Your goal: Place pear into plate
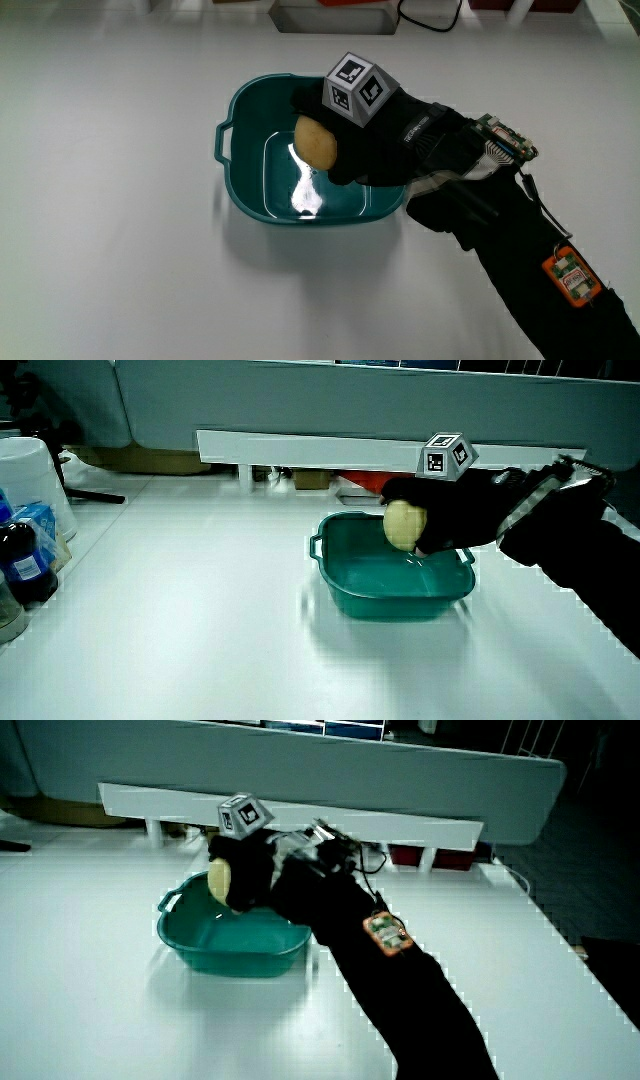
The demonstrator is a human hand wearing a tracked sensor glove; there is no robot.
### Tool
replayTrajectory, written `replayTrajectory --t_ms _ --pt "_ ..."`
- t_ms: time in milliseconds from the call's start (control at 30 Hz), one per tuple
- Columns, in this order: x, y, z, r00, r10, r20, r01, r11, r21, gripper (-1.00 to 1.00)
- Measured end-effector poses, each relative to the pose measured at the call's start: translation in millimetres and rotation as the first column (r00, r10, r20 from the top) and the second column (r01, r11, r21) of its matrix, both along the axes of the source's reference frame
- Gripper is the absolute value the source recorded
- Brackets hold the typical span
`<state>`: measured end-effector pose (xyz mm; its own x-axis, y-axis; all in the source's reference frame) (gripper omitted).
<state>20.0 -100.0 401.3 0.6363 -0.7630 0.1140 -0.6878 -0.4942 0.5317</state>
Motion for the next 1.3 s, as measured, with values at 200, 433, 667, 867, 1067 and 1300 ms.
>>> replayTrajectory --t_ms 200,433,667,867,1067,1300 --pt "0.0 -4.5 17 0.999 0.040 -0.025 -0.040 0.9988 0.029 0.00" --pt "-6.4 -12.3 41 0.998 0.068 -0.020 -0.068 0.9970 -0.037 0.00" --pt "-10.7 -7.2 84 0.993 0.086 -0.081 -0.093 0.9920 -0.085 0.00" --pt "-10.8 -3.0 114 0.983 0.108 -0.147 -0.122 0.9881 -0.093 0.00" --pt "-12.3 0.3 128 0.977 0.104 -0.186 -0.122 0.9883 -0.091 0.00" --pt "-8.8 1.6 140 0.971 0.108 -0.214 -0.135 0.9839 -0.117 0.00"
